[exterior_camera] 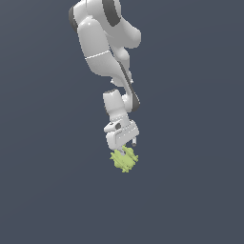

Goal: Pick up the object and move it to a goal position.

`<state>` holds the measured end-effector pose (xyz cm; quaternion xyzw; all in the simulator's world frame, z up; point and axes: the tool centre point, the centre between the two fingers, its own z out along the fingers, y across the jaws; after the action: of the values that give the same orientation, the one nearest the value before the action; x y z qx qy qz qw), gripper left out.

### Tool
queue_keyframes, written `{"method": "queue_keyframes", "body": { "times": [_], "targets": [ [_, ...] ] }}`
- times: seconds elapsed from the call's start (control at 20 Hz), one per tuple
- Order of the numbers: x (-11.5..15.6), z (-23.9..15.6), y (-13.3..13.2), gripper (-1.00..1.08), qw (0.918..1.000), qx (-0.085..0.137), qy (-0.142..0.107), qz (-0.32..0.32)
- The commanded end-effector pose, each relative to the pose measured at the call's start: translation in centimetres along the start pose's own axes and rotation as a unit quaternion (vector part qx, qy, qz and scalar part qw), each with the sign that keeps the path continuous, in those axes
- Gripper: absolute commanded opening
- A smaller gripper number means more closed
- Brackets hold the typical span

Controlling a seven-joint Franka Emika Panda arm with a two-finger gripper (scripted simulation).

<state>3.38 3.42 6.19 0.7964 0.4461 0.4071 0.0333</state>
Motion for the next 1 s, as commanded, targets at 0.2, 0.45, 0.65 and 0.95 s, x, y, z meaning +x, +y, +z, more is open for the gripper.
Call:
{"method": "queue_keyframes", "body": {
  "times": [0.2,0.45,0.65,0.95],
  "targets": [
    [0.05,1.5,-0.03,1.08,1.0,0.0,0.001,-0.001],
    [0.07,1.56,0.01,-1.0,1.0,0.0,0.001,-0.001],
    [0.06,1.56,0.01,-1.0,1.0,0.0,0.001,-0.001],
    [0.2,1.41,0.19,-1.0,1.0,-0.002,0.002,-0.001]
  ]
}}
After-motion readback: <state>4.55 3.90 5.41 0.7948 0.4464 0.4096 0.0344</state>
